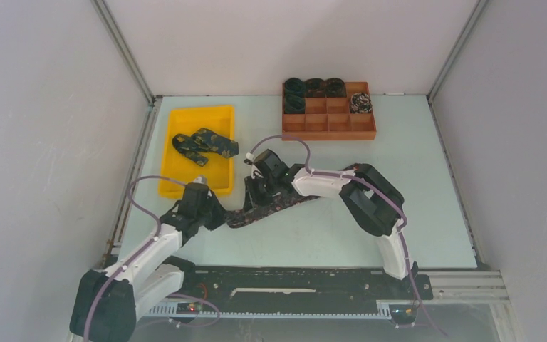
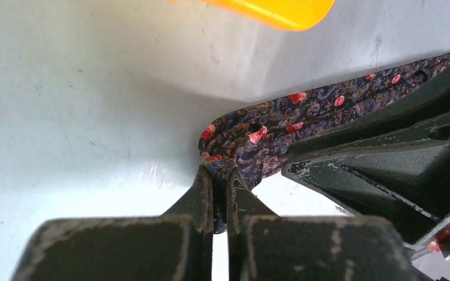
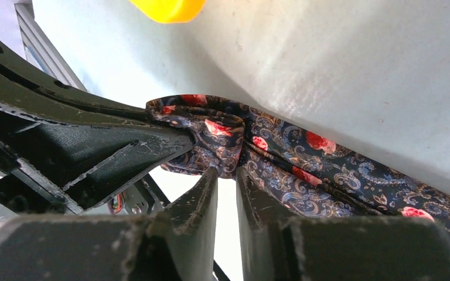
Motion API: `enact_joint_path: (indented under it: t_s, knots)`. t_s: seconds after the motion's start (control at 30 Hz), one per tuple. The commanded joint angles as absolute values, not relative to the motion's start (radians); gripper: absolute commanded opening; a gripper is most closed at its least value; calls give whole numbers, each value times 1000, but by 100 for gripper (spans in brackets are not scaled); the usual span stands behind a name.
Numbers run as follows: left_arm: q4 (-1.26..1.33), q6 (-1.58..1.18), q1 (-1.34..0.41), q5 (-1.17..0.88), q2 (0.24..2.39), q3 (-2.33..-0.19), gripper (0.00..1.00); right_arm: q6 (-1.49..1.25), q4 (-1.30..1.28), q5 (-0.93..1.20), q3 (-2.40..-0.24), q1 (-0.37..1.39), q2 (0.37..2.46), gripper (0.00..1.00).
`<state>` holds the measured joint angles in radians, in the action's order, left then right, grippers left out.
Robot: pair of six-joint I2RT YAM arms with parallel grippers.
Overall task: Roll the ties
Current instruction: Roll the tie at the center of the board.
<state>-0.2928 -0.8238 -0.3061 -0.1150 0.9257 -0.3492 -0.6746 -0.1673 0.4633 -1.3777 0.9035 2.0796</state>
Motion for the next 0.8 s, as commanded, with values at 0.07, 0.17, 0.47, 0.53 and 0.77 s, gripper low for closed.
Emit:
enact_joint_path:
  t_s: [0.07,0.17,0.47,0.53,0.77]
  knots:
    - [-382,-768,-301,-75,945,-427,0,-699,-152,452,-1445,924,2091,18]
    - [-409,-759,-301,-66,948,-450,0,-702,-148,454,-1457,933,2112,17]
    - [-475,-738,-302,-47,957,-503,0,-710,-135,464,-1486,947,2162,13]
    - [-483,-734,-301,-43,958,-511,0,-710,-134,470,-1493,950,2172,12]
    - [-507,-721,-306,-48,985,-547,0,-715,-123,485,-1505,955,2187,12]
